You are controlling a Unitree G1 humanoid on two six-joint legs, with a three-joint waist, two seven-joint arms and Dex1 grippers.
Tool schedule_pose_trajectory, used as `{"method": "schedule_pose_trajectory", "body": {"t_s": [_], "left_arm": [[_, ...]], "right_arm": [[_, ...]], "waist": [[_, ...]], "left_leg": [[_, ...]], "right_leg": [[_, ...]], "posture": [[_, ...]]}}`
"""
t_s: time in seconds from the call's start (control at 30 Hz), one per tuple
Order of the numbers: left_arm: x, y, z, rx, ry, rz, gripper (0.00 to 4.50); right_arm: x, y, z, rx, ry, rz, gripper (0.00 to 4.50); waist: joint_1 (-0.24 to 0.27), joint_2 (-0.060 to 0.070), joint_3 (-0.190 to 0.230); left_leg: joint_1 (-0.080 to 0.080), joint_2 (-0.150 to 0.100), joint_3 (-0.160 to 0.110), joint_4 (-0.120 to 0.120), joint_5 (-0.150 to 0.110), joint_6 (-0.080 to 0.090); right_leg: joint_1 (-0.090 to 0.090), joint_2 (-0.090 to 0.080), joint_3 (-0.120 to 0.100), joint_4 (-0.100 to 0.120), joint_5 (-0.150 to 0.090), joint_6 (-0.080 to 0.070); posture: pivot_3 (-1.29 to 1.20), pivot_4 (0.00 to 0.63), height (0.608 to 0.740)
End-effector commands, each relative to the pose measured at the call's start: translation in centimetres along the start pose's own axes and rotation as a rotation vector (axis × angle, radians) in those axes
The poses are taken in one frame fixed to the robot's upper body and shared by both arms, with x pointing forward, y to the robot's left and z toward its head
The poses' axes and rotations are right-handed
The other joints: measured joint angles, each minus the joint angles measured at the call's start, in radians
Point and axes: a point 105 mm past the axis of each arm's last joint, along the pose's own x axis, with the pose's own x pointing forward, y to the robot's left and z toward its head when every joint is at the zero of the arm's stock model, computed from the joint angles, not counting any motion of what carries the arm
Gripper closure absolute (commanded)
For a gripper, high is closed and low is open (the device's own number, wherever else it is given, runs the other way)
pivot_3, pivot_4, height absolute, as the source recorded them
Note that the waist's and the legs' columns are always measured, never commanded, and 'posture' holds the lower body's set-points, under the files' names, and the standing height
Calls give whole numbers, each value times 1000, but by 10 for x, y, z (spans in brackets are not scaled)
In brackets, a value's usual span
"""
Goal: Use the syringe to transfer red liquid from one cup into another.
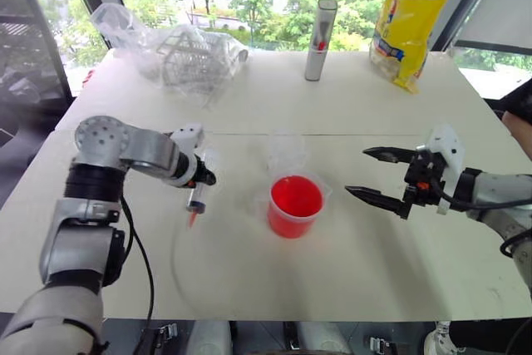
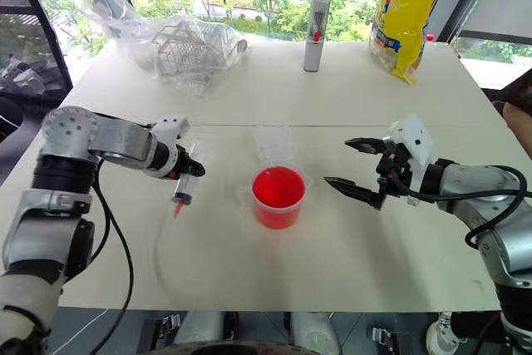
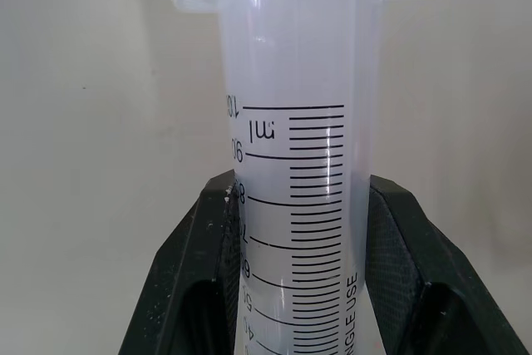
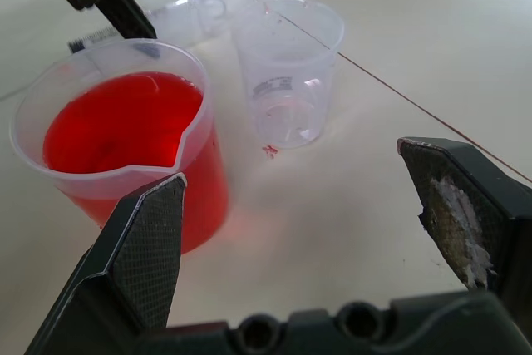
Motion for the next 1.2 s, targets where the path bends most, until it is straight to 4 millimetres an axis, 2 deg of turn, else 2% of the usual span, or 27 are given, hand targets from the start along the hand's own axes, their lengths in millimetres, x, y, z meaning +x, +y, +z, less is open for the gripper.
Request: {"method": "schedule_pose_trajectory", "body": {"t_s": [0.03, 0.13, 0.23, 0.33, 0.37, 0.43, 0.5, 0.6, 0.8, 0.9, 1.1, 1.2], "left_arm": [[-35, -20, 38, 8, -200, -161, 3077], [-62, -41, 65, 51, -391, -302, 3077], [-95, -62, 93, 170, -645, -423, 3077], [-118, -78, 109, 346, -863, -484, 3077], [-129, -89, 112, 436, -956, -537, 3077], [-142, -105, 111, 550, -1038, -621, 3077], [-147, -115, 110, 602, -1078, -678, 3077], [-160, -135, 97, 687, -1147, -839, 3077], [-151, -155, 61, 808, -1143, -1072, 3077], [-134, -158, 46, 848, -1094, -1121, 3077], [-102, -155, 24, 909, -1067, -1161, 3077], [-91, -159, 6, 947, -1075, -1192, 3077]], "right_arm": [[-8, -8, 12, -56, -28, -30, 0], [-8, -9, 14, -60, -31, -33, 0], [-7, -12, 15, -64, -32, -36, 0], [-8, -16, 16, -71, -30, -44, 0], [-9, -18, 17, -73, -27, -51, 0], [-11, -21, 17, -79, -20, -66, 0], [-13, -23, 16, -79, -15, -74, 0], [-18, -26, 13, -76, -2, -93, 0], [-33, -33, -1, -57, 17, -128, 0], [-35, -33, -4, -59, 22, -134, 0], [-39, -35, -2, -61, 17, -146, 0], [-40, -36, 7, -54, -6, -153, 0]], "waist": [[3, 0, 0], [2, 0, 0], [-1, 0, 0], [-1, 0, 0], [-1, 1, 0], [0, 1, 0], [0, 1, 0], [0, 1, 0], [-3, 1, 0], [-6, 2, 0], [-4, 2, -1], [-4, 2, -1]], "left_leg": [[0, -1, 0, 0, 0, 0], [-1, -1, 0, -1, 0, 0], [-1, -1, 0, -2, 1, -2], [-1, -1, 1, -2, 1, -3], [0, -1, 2, -2, 1, -3], [0, -1, 2, -3, 1, -3], [-1, 0, 3, -3, 0, -1], [-1, 0, 2, -2, -2, 3], [-1, 1, 1, -2, -3, 5], [0, 1, 1, -2, -3, 5], [0, 1, 1, -1, -3, 5], [0, 1, 1, -1, -3, 6]], "right_leg": [[0, 0, 0, -1, 0, 0], [0, -1, -1, -2, 0, 0], [0, -1, -1, -3, 0, 0], [0, 0, -1, -3, 0, 0], [0, 0, 0, -3, 0, 0], [0, 0, 0, -3, 0, 0], [1, 0, -1, -4, 0, 0], [1, 0, 0, -5, 0, 0], [2, 0, 0, -5, 0, 0], [2, 1, 0, -5, 0, 0], [3, 1, 1, -4, 0, 0], [3, 1, 1, -5, 0, 0]], "posture": [[0, 150, 740], [0, 150, 740], [0, 150, 740], [0, 150, 740], [0, 150, 740], [0, 150, 740], [0, 150, 740], [0, 150, 740], [0, 150, 740], [0, 150, 740], [0, 150, 740], [0, 150, 740]]}}
